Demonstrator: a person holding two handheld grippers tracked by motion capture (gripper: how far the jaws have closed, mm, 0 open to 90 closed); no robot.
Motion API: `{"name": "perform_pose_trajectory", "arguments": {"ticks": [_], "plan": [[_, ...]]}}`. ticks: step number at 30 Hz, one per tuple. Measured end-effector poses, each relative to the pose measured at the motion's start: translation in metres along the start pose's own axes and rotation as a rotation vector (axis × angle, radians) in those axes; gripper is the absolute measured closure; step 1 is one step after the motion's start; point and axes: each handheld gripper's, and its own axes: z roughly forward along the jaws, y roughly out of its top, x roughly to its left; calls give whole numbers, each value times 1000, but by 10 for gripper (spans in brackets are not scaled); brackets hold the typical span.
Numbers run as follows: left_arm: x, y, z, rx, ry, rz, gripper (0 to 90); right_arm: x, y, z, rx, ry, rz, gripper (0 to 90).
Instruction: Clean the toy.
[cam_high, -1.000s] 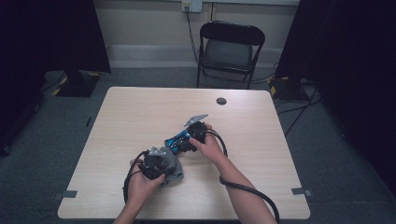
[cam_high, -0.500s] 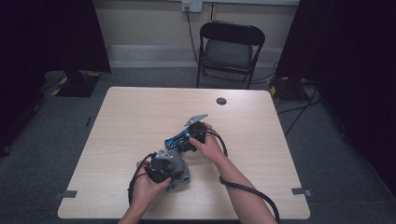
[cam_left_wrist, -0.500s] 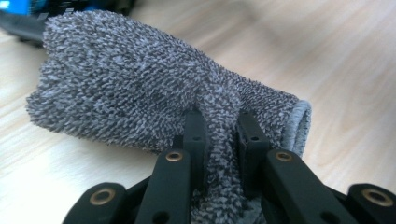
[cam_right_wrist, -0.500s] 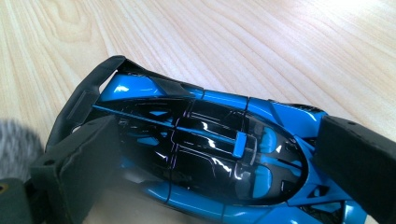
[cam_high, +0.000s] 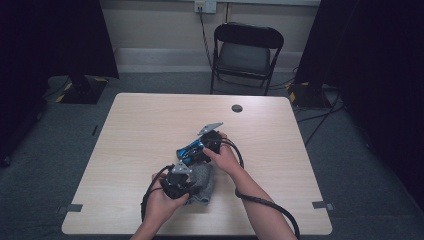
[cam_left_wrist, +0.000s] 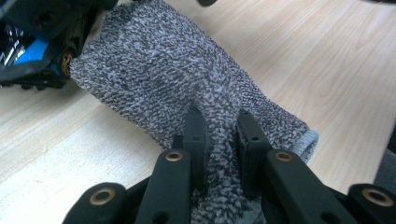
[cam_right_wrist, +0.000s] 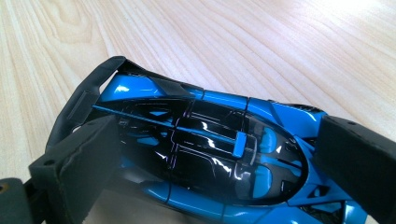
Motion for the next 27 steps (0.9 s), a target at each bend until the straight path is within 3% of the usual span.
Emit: {"name": "perform_pose_trajectory", "arguments": {"ticks": [5, 14, 21, 24, 27], "plan": [[1, 3, -9, -21, 0, 13, 774, 0, 0, 0, 0, 1, 0, 2], [9, 6, -29, -55, 20, -5, 775, 0, 0, 0, -1, 1, 0, 2], [11, 8, -40, -60, 8, -21, 776, 0, 0, 0, -1, 2, 1, 2], [12, 9, -46, -55, 27, -8, 776, 0, 0, 0, -2, 2, 0, 2], [16, 10, -54, -84, 40, -19, 776, 0, 0, 0, -2, 1, 1, 2]]}}
